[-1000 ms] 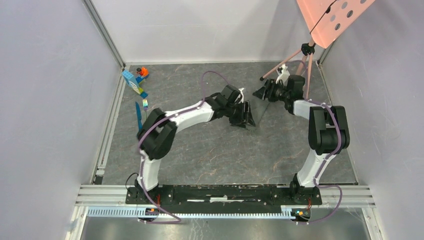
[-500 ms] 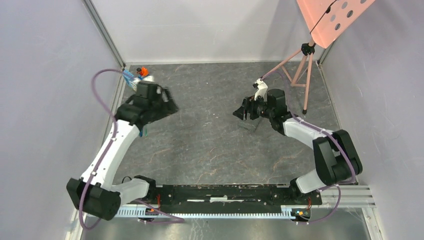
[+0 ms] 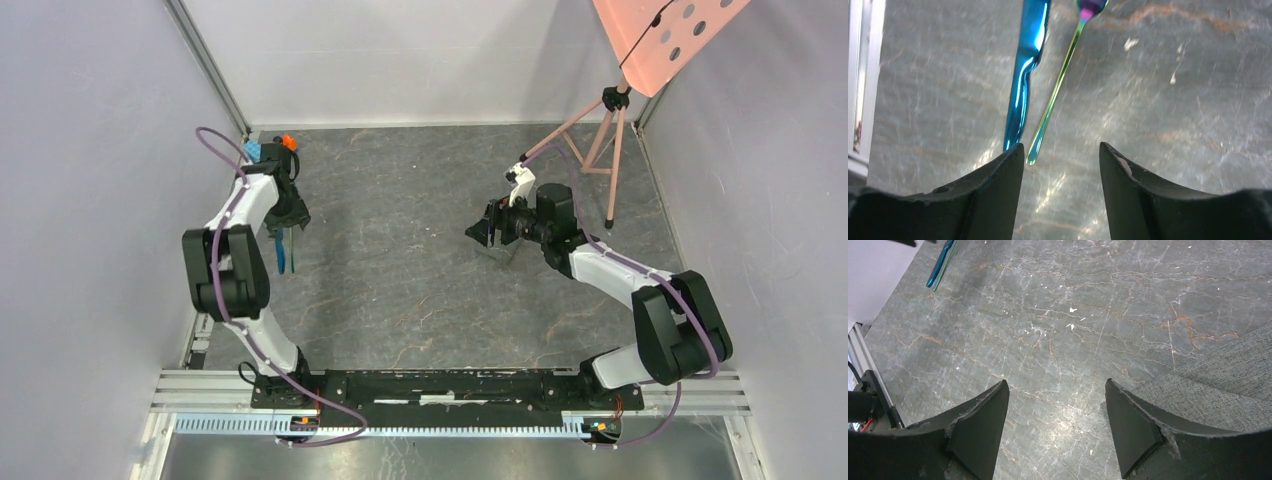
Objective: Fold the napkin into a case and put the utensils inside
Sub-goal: Pick up the fork from the corner of the board.
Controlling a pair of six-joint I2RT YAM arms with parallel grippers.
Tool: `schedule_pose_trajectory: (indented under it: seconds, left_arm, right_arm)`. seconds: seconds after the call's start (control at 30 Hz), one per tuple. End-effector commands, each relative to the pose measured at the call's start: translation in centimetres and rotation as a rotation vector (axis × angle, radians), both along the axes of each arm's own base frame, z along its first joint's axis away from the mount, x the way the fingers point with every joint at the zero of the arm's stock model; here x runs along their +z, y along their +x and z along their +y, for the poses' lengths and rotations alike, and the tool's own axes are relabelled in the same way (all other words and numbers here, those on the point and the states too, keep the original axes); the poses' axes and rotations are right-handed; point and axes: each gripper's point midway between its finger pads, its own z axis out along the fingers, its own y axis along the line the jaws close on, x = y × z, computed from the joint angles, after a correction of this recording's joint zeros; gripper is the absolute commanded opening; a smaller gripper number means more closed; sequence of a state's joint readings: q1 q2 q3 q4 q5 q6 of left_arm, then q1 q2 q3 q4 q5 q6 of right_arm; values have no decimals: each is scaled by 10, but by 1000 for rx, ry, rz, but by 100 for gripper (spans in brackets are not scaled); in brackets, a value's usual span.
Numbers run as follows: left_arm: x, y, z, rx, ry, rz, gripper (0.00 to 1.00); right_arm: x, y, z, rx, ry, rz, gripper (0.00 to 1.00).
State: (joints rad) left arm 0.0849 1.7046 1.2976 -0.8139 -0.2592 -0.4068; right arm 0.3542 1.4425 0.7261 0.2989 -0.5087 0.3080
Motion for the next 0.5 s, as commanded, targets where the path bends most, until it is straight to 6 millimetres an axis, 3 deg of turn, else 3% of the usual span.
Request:
schedule_pose_trajectory:
  seconds: [0.0,0.2,0.37,0.47]
  left_arm:
    - [4,45,14,-100,45,-27,63]
    - [-17,56,28,-112,57,36,63]
    - [-37,63,20,-145,-18,67,54]
    - [-45,69,18,-156,-40,75,54]
  right_arm:
    - [25,0,4,35,31,-106,77]
    - [17,0,8,56,41,-83,77]
    - [13,2,8,55,36,-78,78]
    - [12,2,8,53,32,-81,78]
